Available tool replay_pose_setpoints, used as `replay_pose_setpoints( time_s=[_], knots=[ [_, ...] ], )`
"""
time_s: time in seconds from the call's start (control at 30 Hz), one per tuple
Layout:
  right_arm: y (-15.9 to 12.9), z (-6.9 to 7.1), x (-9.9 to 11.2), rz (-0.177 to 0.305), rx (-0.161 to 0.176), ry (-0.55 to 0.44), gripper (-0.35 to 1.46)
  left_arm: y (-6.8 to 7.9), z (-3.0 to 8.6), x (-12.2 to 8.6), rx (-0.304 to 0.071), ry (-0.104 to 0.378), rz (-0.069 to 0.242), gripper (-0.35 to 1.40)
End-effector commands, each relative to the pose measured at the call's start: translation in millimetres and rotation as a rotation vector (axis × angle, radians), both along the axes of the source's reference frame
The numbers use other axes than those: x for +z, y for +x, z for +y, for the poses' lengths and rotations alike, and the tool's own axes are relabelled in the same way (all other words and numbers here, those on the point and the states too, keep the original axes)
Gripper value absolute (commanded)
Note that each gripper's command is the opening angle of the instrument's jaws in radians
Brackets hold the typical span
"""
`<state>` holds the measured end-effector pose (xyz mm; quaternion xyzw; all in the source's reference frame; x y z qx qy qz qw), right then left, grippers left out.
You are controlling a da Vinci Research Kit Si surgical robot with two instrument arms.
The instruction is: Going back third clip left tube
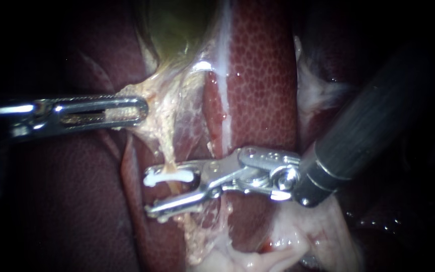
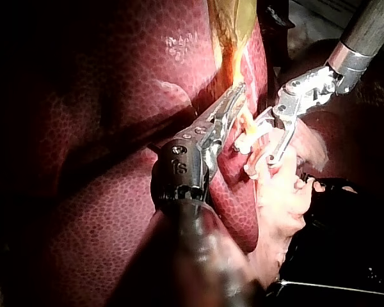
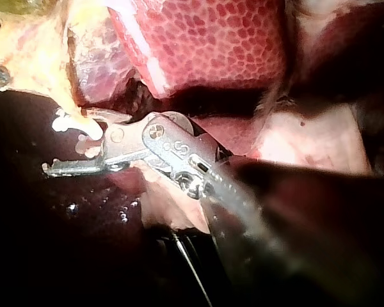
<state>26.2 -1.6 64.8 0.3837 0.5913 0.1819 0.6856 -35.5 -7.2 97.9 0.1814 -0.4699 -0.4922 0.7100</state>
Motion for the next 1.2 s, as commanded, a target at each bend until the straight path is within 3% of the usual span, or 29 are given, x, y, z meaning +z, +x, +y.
replay_pose_setpoints(
  time_s=[0.03,0.37,0.83,0.97,1.2],
  knots=[
    [-0.3,0.0,0.0,0.003,0.002,-0.009,0.6,0.0,0.0,0.0,0.0,0.0,0.0,-0.35],
    [-3.4,1.5,0.2,0.009,0.004,-0.024,0.6,0.0,0.0,0.0,0.0,0.0,0.0,-0.35],
    [-6.7,2.0,-0.9,0.018,-0.006,-0.022,0.6,0.1,0.0,0.0,0.0,0.0,0.0,-0.35],
    [-8.1,2.7,-1.5,0.015,0.002,-0.029,0.6,0.1,0.0,0.0,-0.001,-0.001,0.002,-0.35],
    [-7.9,2.8,-1.8,0.014,0.006,-0.034,0.6,0.0,0.0,0.0,-0.002,-0.001,0.002,-0.35]
  ],
)
